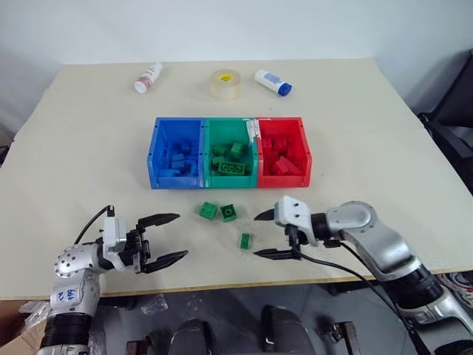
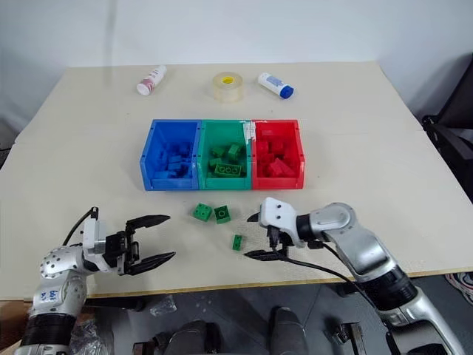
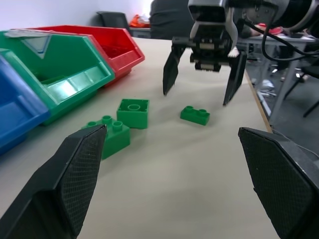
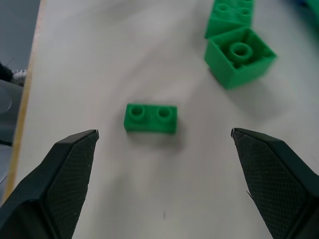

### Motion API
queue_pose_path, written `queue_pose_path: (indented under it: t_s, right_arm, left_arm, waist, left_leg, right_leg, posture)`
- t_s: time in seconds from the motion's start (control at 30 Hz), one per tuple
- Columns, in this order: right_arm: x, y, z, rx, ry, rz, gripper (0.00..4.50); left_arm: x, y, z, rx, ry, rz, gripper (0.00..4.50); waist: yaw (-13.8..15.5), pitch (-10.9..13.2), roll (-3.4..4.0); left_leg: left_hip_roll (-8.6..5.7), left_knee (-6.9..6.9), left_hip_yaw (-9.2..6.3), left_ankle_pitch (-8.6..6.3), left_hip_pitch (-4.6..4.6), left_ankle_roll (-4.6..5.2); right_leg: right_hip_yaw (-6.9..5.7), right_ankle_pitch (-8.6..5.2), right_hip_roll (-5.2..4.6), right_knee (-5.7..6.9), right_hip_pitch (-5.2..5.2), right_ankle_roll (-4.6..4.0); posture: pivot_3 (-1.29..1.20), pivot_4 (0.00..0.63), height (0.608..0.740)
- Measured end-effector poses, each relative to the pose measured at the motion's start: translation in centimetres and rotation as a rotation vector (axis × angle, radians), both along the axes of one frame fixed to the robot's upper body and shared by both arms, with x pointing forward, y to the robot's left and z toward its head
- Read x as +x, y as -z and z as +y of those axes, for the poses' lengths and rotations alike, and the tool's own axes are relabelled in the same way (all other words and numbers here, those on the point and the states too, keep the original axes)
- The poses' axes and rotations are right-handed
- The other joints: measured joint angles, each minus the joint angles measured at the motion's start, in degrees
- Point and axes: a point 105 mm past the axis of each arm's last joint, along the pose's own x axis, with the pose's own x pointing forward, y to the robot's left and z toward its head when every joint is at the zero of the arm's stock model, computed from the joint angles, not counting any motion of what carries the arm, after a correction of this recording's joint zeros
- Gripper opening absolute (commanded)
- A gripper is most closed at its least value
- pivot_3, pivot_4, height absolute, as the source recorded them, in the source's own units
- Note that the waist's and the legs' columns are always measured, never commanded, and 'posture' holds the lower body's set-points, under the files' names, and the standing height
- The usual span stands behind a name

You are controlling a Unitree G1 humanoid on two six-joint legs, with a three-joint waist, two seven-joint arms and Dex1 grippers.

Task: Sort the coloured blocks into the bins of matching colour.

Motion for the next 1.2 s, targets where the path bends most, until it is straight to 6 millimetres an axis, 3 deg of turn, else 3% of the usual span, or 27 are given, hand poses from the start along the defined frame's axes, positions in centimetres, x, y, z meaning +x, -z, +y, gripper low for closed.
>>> queue_pose_path:
  t_s: [0.03,0.13,0.37,0.6,0.8,0.93,1.1,1.2]
  right_arm:
    - [0.0,0.1,0.2,0.002,-0.006,0.0,4.47]
    - [0.1,0.8,0.7,-0.008,-0.012,0.009,3.91]
    - [0.2,0.7,0.9,-0.015,-0.019,-0.015,1.43]
    - [0.5,-0.3,1.3,0.033,-0.008,-0.026,1.43]
    - [5.0,-8.0,2.6,0.224,0.078,-0.219,1.43]
    - [9.1,-11.0,3.0,0.29,0.184,-0.316,2.83]
    - [11.8,-10.6,3.5,0.279,0.25,-0.348,4.47]
    - [12.0,-10.0,3.5,0.27,0.245,-0.346,4.47]
  left_arm:
    - [-0.1,0.0,0.0,0.0,-0.001,0.001,4.5]
    - [-0.3,0.3,0.2,-0.001,-0.016,0.012,4.5]
    - [-0.6,0.2,0.1,-0.001,-0.022,0.008,4.5]
    - [-0.3,-0.1,0.0,-0.003,-0.018,-0.004,4.5]
    - [0.1,-0.5,-0.2,-0.008,-0.012,-0.02,4.5]
    - [0.6,-0.4,-0.2,-0.017,-0.016,-0.014,4.5]
    - [0.8,-0.5,-0.3,-0.018,-0.013,-0.022,4.5]
    - [0.9,-0.6,-0.4,-0.017,-0.014,-0.031,4.5]
  waist:
    - [0.2,0.0,0.0]
    - [0.3,0.0,0.0]
    - [0.4,0.0,0.0]
    - [0.3,0.0,0.0]
    - [0.0,0.0,0.01]
    - [-0.4,0.0,0.01]
    - [-1.0,0.0,0.01]
    - [-1.3,0.0,0.02]
  left_leg:
    - [0.0,0.0,0.0,0.0,0.0,0.0]
    - [0.0,0.01,0.0,0.0,0.0,0.0]
    - [0.0,0.02,0.0,-0.01,0.0,0.0]
    - [0.0,0.02,0.01,0.0,0.0,0.0]
    - [0.01,0.04,0.02,0.02,0.03,-0.02]
    - [0.01,0.01,0.08,0.02,0.02,-0.02]
    - [0.0,-0.06,0.1,0.0,-0.01,-0.03]
    - [0.0,-0.1,0.1,0.0,-0.02,-0.03]
  right_leg:
    - [0.0,0.0,0.0,-0.01,0.0,0.0]
    - [0.0,0.0,0.0,0.01,0.0,0.0]
    - [0.0,0.0,0.0,0.01,0.0,0.0]
    - [0.02,0.0,0.0,0.02,-0.01,0.0]
    - [0.01,-0.01,0.01,0.15,-0.03,-0.02]
    - [0.01,-0.01,0.01,0.15,-0.05,-0.01]
    - [0.0,-0.01,0.01,0.09,-0.06,-0.01]
    - [-0.01,-0.01,0.01,0.05,-0.07,0.0]
  posture:
    - [0.0,0.15,0.74]
    - [0.0,0.15,0.74]
    - [0.0,0.15,0.74]
    - [0.0,0.15,0.74]
    - [0.0,0.15,0.74]
    - [0.0,0.15,0.74]
    - [0.0,0.15,0.74]
    - [0.0,0.15,0.74]
